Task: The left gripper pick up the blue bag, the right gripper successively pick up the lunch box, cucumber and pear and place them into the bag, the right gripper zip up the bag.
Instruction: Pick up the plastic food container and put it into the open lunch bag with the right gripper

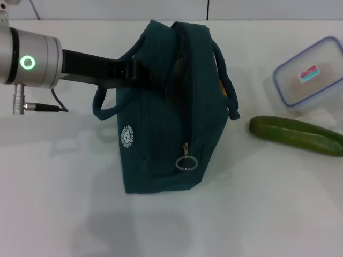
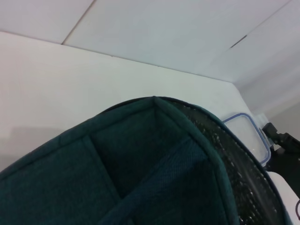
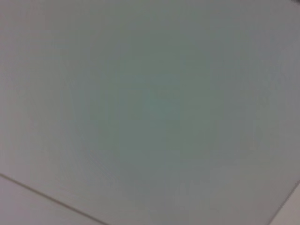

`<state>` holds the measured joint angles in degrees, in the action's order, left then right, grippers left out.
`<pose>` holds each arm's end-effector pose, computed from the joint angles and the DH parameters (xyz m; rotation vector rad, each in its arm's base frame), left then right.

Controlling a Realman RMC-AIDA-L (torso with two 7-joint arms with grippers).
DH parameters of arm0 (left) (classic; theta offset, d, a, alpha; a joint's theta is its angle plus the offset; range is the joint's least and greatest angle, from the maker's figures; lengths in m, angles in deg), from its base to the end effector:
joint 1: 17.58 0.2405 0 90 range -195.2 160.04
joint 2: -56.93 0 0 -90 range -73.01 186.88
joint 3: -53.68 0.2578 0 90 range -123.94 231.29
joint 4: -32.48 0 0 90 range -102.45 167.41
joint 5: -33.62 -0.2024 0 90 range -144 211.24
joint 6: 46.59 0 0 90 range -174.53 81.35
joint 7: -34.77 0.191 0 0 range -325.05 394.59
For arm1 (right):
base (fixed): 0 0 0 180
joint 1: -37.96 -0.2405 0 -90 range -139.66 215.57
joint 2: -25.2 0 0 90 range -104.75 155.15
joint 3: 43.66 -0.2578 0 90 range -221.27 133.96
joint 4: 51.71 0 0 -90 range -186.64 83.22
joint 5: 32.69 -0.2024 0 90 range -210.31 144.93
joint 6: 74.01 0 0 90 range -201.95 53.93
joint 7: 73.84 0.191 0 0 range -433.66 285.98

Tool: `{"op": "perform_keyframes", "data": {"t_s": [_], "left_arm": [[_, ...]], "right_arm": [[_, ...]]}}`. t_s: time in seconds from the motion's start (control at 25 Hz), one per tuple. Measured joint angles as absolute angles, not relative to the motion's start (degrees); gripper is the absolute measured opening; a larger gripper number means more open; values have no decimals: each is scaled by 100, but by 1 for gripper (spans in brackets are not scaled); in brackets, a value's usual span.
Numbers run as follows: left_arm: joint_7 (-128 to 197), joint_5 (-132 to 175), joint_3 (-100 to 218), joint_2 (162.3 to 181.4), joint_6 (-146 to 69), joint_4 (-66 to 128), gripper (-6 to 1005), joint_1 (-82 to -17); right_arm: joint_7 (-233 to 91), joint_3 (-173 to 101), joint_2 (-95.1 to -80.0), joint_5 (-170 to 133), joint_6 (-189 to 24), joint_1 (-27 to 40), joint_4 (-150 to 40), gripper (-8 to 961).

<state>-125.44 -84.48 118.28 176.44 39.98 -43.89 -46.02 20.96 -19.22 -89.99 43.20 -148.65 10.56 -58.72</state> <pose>-0.1568 0.3587 -0.0168 -2.4673 -1.6050 -0.4342 0.3133 0.3807 0.0215 -1.4671 1.5302 1.5152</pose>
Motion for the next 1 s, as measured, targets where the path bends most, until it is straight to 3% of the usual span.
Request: {"op": "perform_keyframes", "data": {"t_s": [0.6, 1.0], "left_arm": [[-12522, -8363, 11828, 17637, 3998, -4418, 33, -4596], [-12474, -8346, 11855, 17646, 3998, -4397, 32, -4613]], "right_arm": [[2720, -1930, -8990, 3530, -16024, 1305, -5839, 93], [3370, -1926, -9022, 3462, -17244, 698, -5718, 93]]}}
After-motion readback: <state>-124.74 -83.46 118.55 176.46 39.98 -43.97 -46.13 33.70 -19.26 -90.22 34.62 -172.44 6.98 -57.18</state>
